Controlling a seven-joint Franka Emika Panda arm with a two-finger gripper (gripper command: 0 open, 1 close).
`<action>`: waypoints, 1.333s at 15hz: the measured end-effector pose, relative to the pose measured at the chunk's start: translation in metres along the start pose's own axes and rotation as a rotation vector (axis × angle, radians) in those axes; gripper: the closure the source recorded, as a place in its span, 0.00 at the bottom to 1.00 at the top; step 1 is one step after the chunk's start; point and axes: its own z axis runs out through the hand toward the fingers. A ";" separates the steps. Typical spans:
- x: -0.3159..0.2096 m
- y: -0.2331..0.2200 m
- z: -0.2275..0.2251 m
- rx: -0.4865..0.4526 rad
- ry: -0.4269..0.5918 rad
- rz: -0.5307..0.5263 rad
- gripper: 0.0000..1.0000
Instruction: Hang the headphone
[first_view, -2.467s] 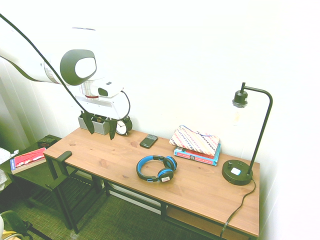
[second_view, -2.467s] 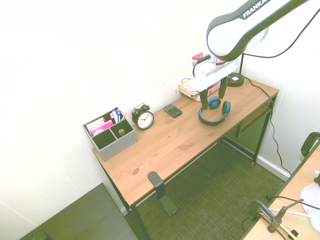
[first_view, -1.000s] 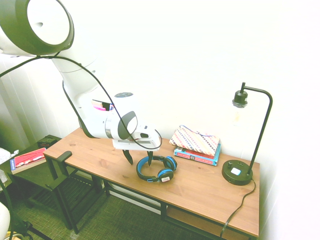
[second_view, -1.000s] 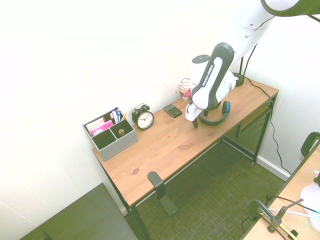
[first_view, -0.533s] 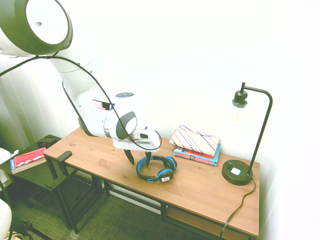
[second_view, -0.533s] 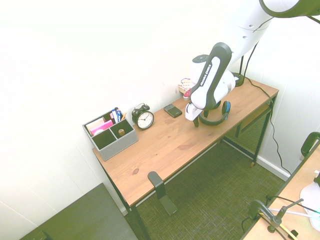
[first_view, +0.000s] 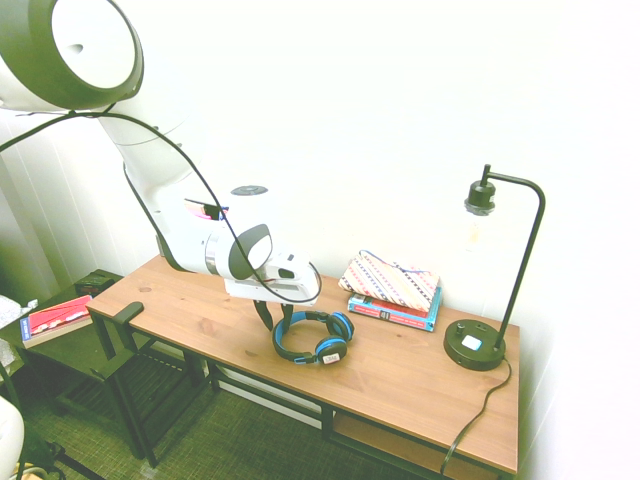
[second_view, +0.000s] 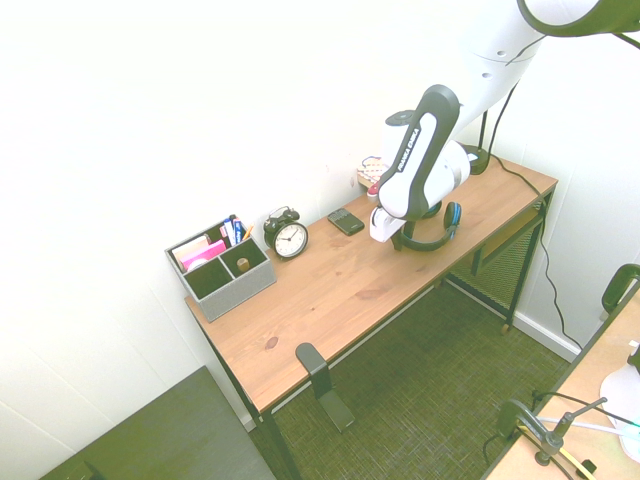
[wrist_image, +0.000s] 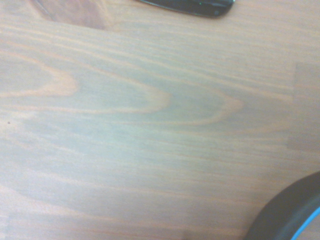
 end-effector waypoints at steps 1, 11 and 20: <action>0.001 0.002 0.000 -0.003 0.000 0.005 1.00; -0.023 -0.009 -0.091 -0.062 -0.084 0.138 1.00; -0.227 -0.086 -0.228 -0.125 -0.302 0.075 1.00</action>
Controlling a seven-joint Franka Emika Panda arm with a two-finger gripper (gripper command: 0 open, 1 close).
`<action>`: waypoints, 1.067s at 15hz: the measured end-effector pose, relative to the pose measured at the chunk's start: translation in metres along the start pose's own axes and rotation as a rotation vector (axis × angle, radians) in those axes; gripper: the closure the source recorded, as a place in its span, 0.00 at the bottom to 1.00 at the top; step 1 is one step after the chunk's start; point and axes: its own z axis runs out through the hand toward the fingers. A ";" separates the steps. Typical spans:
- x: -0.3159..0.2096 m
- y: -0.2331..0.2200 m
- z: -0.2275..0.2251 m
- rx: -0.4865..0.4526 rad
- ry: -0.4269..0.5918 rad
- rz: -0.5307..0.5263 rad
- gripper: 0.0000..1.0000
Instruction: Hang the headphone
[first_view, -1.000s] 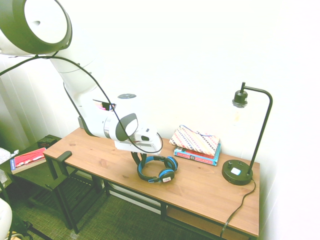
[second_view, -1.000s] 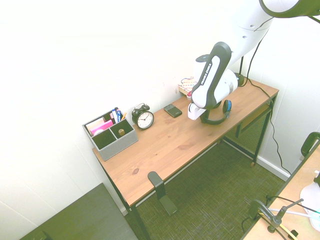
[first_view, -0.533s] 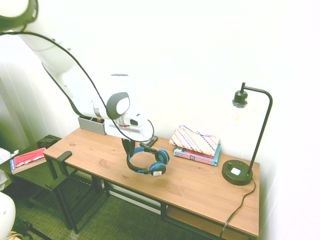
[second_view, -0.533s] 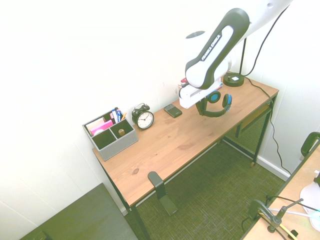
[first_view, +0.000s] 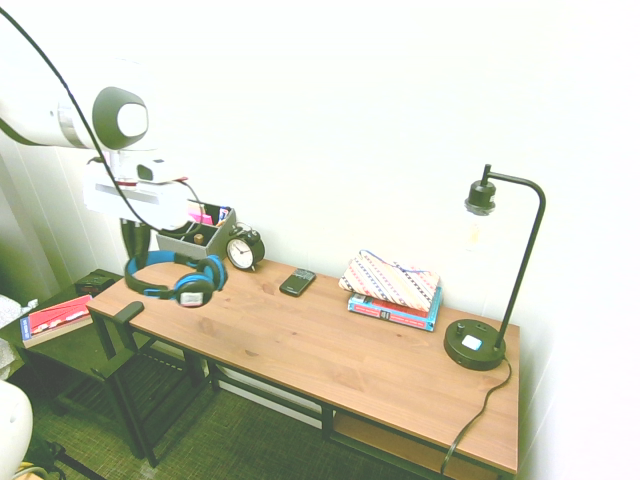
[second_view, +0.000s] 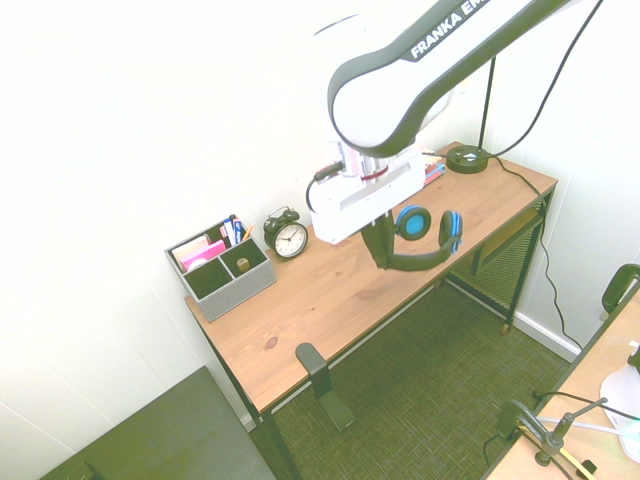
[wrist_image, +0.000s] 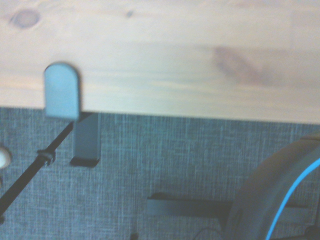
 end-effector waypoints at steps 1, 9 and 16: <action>-0.025 -0.004 0.011 -0.009 -0.009 0.006 1.00; -0.123 -0.036 0.138 0.174 0.039 0.257 1.00; -0.128 -0.071 0.241 0.290 0.144 0.362 1.00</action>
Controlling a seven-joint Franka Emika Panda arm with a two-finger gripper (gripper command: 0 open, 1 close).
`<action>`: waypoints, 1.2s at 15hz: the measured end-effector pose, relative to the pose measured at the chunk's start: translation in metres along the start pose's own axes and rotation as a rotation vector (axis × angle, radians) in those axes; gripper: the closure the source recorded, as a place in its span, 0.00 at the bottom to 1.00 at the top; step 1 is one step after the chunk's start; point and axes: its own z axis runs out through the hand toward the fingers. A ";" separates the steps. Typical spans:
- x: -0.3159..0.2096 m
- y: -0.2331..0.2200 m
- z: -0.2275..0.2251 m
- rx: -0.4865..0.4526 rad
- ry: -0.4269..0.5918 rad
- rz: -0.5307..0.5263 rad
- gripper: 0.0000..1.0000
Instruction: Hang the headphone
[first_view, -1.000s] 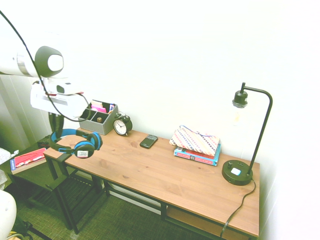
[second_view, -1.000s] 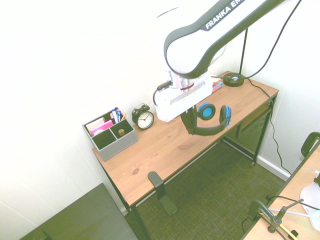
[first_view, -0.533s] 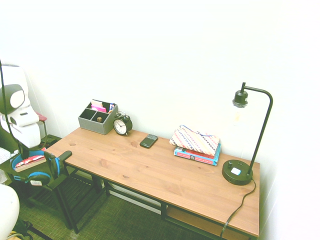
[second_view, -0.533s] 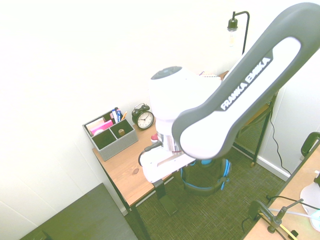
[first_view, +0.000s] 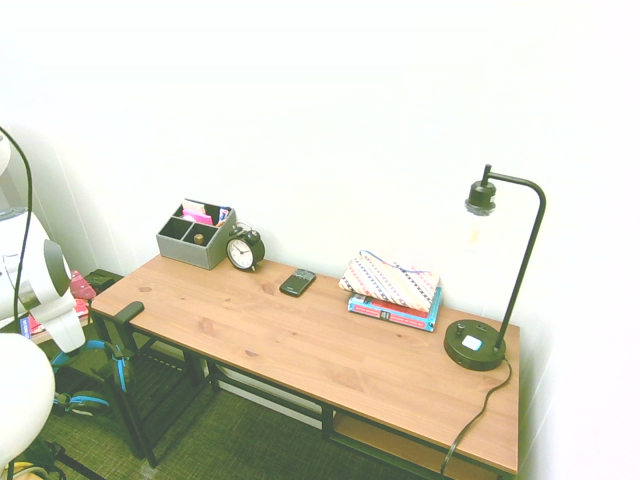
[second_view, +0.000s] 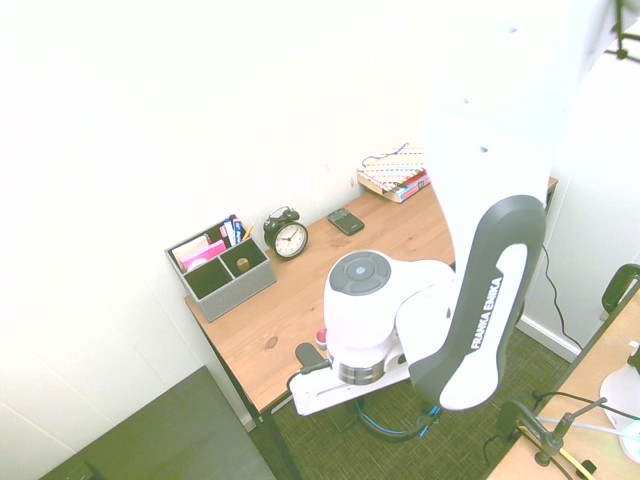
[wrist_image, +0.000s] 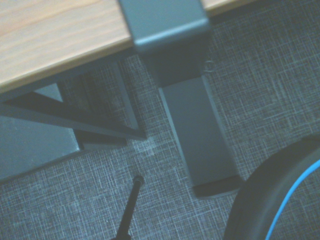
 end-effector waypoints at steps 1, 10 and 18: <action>-0.013 -0.002 0.012 0.000 0.009 -0.001 1.00; -0.005 -0.039 0.056 0.022 0.088 0.035 0.00; 0.013 -0.046 0.066 -0.005 0.108 0.057 0.00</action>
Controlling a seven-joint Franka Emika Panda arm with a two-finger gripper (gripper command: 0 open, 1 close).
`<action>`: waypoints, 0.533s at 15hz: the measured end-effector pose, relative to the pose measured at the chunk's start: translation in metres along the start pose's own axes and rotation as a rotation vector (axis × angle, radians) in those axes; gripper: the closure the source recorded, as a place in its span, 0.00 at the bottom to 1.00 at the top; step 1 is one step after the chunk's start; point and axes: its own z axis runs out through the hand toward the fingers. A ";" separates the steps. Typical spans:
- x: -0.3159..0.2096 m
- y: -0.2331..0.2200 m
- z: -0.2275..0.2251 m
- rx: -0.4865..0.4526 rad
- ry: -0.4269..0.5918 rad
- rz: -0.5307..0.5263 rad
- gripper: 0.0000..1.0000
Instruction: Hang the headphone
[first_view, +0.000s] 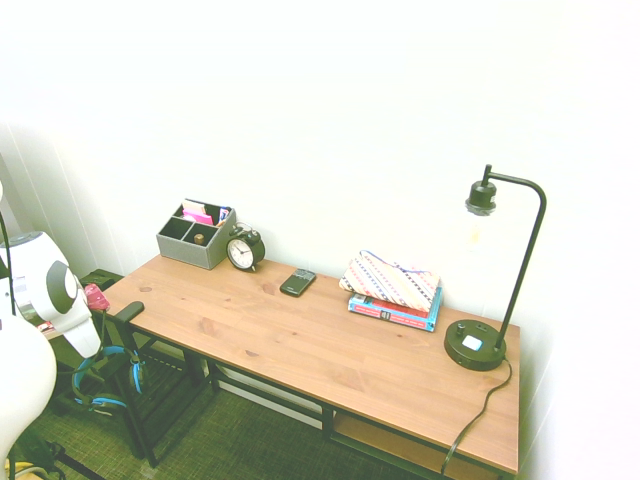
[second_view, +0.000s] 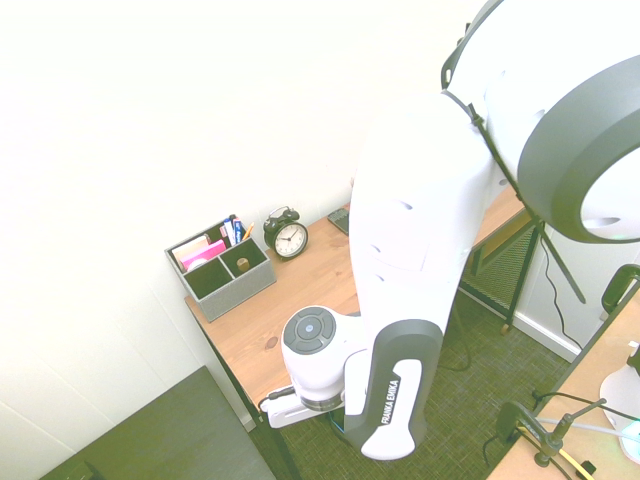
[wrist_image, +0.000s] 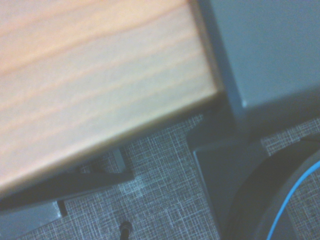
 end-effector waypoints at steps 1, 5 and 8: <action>0.005 -0.003 0.000 0.000 0.007 0.005 0.00; 0.024 -0.017 -0.006 0.000 0.019 0.013 0.00; 0.028 -0.027 -0.017 -0.006 0.019 0.003 0.00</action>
